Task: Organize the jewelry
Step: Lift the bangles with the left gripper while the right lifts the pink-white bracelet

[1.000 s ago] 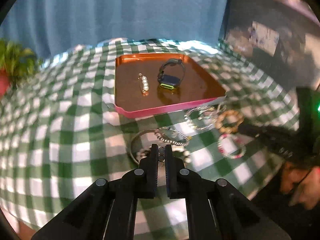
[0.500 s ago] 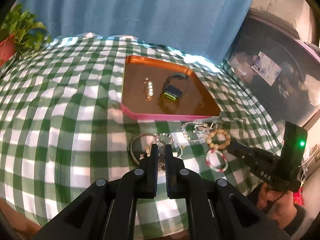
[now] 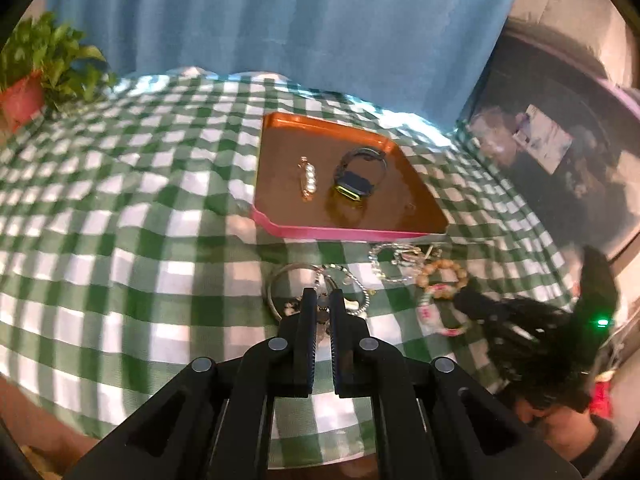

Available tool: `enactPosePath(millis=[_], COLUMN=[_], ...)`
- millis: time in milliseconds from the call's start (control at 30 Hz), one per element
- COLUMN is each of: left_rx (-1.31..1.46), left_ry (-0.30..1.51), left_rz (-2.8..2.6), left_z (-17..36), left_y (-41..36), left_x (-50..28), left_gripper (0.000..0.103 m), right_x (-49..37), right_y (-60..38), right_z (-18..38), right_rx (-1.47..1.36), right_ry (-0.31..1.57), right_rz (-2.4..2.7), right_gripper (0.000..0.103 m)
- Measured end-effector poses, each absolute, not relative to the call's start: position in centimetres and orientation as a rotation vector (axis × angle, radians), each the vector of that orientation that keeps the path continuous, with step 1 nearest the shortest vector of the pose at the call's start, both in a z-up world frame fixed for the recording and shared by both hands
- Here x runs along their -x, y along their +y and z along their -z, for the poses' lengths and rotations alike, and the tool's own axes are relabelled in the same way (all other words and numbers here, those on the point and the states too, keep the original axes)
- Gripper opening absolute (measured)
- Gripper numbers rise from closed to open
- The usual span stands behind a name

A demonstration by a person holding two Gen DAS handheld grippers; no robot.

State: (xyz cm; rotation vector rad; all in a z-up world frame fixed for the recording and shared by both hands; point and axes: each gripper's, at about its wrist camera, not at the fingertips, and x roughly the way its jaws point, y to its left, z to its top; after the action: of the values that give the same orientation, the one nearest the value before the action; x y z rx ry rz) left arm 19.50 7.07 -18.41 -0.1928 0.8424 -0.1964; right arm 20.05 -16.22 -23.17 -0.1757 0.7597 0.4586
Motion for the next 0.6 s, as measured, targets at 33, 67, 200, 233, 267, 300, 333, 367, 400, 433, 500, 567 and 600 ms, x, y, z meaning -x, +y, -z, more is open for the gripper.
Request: enactPosePath(millis=[33,67,200,233,267,300,333,367,400,433,500,567,600], left_rx=[0.182,0.174,0.167,0.168,0.166,0.165,0.165,0.163,0.152,0.132,0.112,0.108,0.105], left_ry=[0.840,0.838,0.804,0.795,0.788,0.776,0.765,0.753,0.737,0.723,0.708,0.702,0.699], left_rz=[0.193,0.191,0.209,0.213,0.216,0.217,0.218,0.218,0.207,0.195,0.184,0.181,0.179], left_z=[18.0,17.6,15.2,14.6,14.1,13.4,12.8,12.3,11.8,11.3,10.6,10.2,10.1], left_y=[6.8,6.7,6.2,6.2,6.2,6.2,6.2,6.2,6.2,6.1,6.1,6.1,6.0], left_x=[-19.4,-19.4,-19.0,-18.8,-18.7,-18.5,-18.4,-18.2,-17.9,-17.7,-17.5,-17.5,-17.5], left_gripper=[0.006,0.006,0.006,0.006,0.006,0.006,0.006,0.006,0.006,0.006,0.006,0.006,0.006], right_x=[-19.9,-19.7,-19.0,-18.9,-18.6,-18.4,-18.3,-18.1,-17.8,-17.6,-17.2,-16.9,-16.8], right_y=[-16.3,-16.5,-17.4,-17.5,-17.8,-18.2,-18.5,-18.9,-19.1,-19.2,-19.5,-19.5,-19.5], right_z=[22.7,22.3,20.4,20.0,19.5,19.1,18.6,18.1,17.5,17.0,15.8,14.4,13.9], right_rx=[0.172,0.163,0.106,0.104,0.099,0.083,0.061,0.045,0.041,0.042,0.039,0.039,0.040], right_ry=[0.752,0.746,0.733,0.729,0.726,0.726,0.728,0.728,0.721,0.714,0.695,0.674,0.665], right_rz=[-0.461,-0.462,-0.458,-0.451,-0.443,-0.441,-0.443,-0.443,-0.437,-0.432,-0.422,-0.412,-0.409], right_gripper=[0.006,0.006,0.006,0.006,0.006,0.006,0.006,0.006,0.006,0.006,0.006,0.006,0.006])
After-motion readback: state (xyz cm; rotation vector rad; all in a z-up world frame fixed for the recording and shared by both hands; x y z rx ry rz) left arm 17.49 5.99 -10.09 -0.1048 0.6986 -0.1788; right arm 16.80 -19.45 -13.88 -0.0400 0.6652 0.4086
